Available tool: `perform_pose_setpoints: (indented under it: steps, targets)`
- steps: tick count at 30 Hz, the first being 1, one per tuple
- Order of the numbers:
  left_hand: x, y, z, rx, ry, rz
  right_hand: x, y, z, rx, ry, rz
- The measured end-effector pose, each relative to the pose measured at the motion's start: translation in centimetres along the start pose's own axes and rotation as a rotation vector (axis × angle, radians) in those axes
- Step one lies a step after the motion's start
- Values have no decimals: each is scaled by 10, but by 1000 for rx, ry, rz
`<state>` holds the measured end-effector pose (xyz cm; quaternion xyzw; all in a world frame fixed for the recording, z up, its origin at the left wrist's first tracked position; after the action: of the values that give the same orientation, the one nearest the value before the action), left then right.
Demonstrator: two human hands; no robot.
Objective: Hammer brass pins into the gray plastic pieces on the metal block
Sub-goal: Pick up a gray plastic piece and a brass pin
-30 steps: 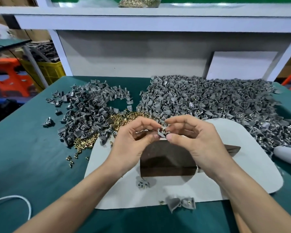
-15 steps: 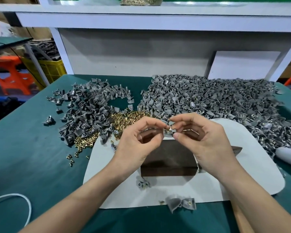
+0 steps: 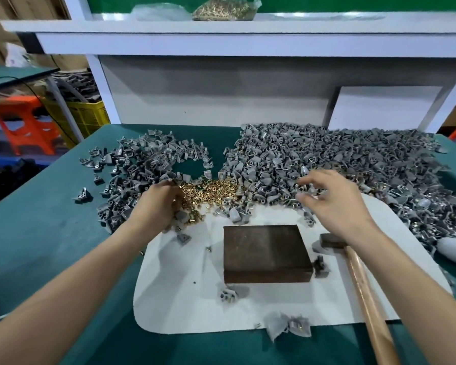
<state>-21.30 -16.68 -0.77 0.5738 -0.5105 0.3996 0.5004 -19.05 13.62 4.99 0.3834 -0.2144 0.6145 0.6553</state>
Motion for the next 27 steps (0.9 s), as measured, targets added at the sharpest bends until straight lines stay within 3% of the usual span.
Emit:
perform_pose_setpoints:
  steps: [12,18,21,24,27]
  targets:
    - [46,-6,-3,-92,-167,-350,-44,-15,31,19,396,84]
    - [-2,5,-4,-85,72,73,-57,-22,40,15,447,119]
    - [0,7,-1,-69,93,69,-57,-26,41,18,439,123]
    - [28,2,-10,-81,-54,-119,-51,-28,39,-2,523,104]
    - [58,-15,-40,-100,-442,-166,-48,-29,40,-53,722,90]
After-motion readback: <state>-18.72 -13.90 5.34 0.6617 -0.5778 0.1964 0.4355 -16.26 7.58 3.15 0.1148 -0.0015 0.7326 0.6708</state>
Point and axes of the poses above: each hand's wrist, its own y-axis towards the middle knuckle, its own x-axis out of the back of the hand, z = x × y, the point moved 9 cm from there along y, towards the middle knuckle, and after that the axes turned 4 degrees about y, right-handed, at the moved point
